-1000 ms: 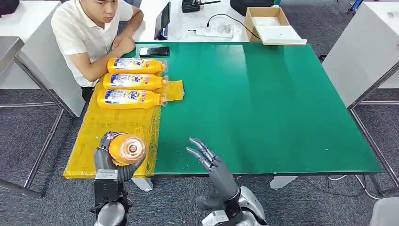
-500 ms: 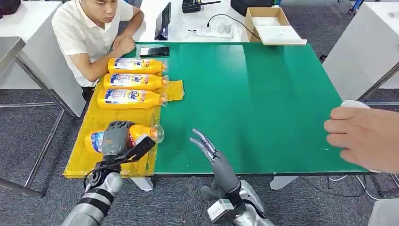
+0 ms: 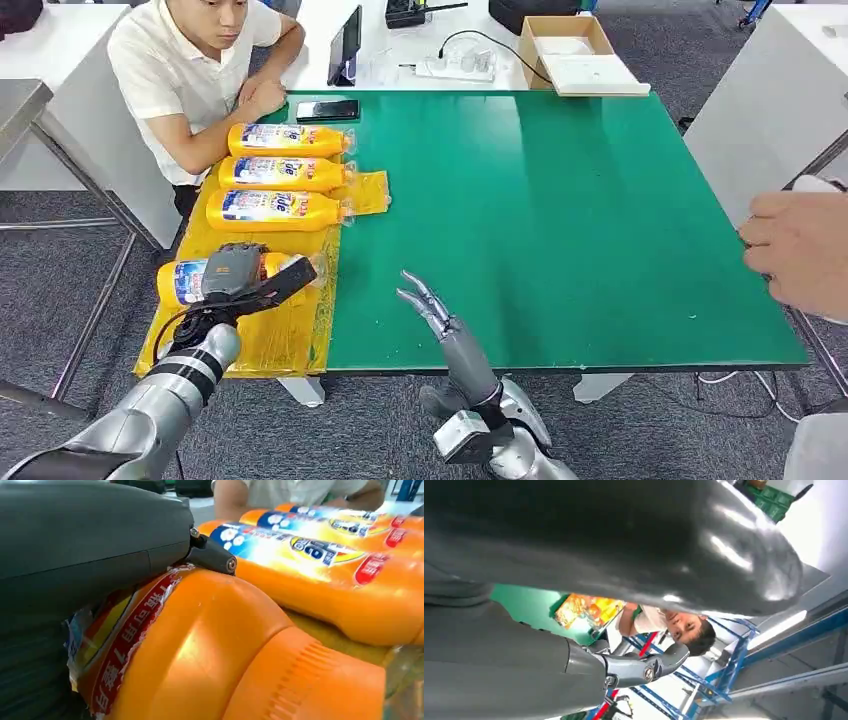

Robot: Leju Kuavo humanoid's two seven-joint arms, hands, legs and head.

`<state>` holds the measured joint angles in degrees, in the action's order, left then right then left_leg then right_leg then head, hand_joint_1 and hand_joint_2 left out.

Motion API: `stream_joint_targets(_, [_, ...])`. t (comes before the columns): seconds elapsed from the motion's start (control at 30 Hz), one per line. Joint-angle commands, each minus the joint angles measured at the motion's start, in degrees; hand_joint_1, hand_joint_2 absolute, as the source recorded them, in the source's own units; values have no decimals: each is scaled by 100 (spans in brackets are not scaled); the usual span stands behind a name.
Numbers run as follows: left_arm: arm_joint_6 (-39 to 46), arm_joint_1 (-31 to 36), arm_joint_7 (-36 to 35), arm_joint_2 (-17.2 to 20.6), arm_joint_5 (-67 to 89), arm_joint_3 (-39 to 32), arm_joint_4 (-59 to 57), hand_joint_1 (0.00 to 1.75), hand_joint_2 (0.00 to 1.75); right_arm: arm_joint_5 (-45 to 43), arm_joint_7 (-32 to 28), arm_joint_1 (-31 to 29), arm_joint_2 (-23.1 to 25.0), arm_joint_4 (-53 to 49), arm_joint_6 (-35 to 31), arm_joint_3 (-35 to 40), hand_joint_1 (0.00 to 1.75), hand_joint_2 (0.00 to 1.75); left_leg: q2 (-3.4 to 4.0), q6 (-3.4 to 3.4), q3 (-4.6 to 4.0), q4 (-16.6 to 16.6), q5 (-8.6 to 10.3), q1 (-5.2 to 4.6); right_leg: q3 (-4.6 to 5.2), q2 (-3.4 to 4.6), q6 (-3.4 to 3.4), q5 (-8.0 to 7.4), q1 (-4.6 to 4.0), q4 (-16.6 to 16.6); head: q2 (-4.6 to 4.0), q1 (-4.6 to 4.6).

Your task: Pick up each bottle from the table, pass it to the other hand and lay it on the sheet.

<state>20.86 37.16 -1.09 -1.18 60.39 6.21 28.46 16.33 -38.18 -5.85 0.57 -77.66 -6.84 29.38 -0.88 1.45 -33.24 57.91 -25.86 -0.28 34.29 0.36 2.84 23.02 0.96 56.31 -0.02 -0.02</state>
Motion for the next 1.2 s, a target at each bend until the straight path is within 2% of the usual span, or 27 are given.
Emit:
stream_joint_targets(0.03, [-777,141,628,-69,-589,-285,-742,65,175,-129,-182,-22,66,643,29,-280,0,0,13,-8,23,-10,-3,4,-21,5,-9,0,-5,-10,2,0])
stream_joint_targets(0.07, [-1025,113,965,-115,-818,-380,-643,16,175,-151,-182,-15,53,656,29,-295,0,0,6,-5,20,-8,-1,1,-20,0,-6,1,-2,-8,2,0])
stream_joint_targets(0.1, [-1157,98,1115,-135,-939,-427,-591,0,175,-169,-182,-12,47,667,37,-302,0,0,10,-9,27,-10,-2,6,-26,2,-11,0,-7,-13,2,2])
stream_joint_targets(0.17, [-1614,46,1560,-180,-1236,-444,-362,0,175,-216,-182,-28,36,733,67,-318,0,0,6,-6,26,-10,-1,2,-25,0,-8,0,-4,-12,0,-2])
stream_joint_targets(0.23, [-1614,46,1560,-180,-1236,-444,-362,0,175,-216,-182,-28,36,733,67,-318,0,0,-3,-6,29,-9,-1,3,-32,-6,-7,1,-4,-13,2,2])
stream_joint_targets(0.37, [-2148,1,1815,-153,-1491,-220,-71,0,175,-252,-182,-92,28,841,95,-304,0,0,-5,-4,22,-5,0,-1,-27,-3,-6,1,0,-5,0,2])
stream_joint_targets(0.57, [-2006,21,1459,-103,-1253,195,-162,0,175,-286,-182,-120,46,941,26,-367,0,0,-5,-6,21,-4,0,0,-26,-1,-7,0,-2,-7,2,0])
stream_joint_targets(0.83, [-1938,-29,1486,-98,-1307,175,-175,0,175,-287,-182,-103,39,978,22,-371,0,0,2,-6,30,-7,-3,0,-31,3,-8,1,-2,-7,2,2])
stream_joint_targets(0.9, [-1550,-130,1702,-141,-1430,134,-10,0,175,-286,-182,-68,27,1002,7,-384,0,0,6,-7,33,-10,-3,0,-35,6,-10,0,-2,-9,2,2])
stream_joint_targets(0.97, [-1065,-342,2154,-282,-1837,20,466,0,175,-298,-182,10,-7,956,-7,-399,0,0,3,-8,33,-10,-2,2,-36,2,-10,0,-4,-12,2,2])
stream_joint_targets(1.07, [-766,-886,2830,-414,-2594,101,1693,0,175,-339,-182,92,-57,844,-39,-356,0,0,-4,-6,25,-6,-2,1,-29,-6,-8,2,-3,-9,0,2])
stream_joint_targets(1.2, [-902,-1834,3288,-591,-3991,528,3895,0,175,-361,-182,208,-66,729,-131,-291,0,0,-7,-6,15,-1,-9,2,-20,-11,-8,10,-4,-6,2,2])
